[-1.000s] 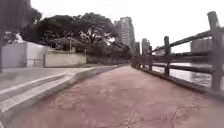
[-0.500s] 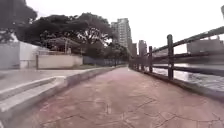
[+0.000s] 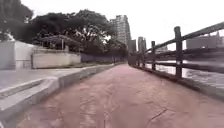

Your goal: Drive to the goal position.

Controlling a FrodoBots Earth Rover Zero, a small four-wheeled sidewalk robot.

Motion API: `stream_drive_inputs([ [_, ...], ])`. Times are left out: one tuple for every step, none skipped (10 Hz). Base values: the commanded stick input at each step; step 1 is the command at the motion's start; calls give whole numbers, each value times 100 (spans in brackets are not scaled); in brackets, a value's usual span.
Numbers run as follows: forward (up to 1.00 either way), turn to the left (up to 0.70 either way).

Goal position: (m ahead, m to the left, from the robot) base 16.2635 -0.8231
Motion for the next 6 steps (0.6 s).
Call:
stream_drive_inputs([
  [85,0],
  [85,0],
  [85,0],
  [85,0],
  [85,0],
  [85,0],
])
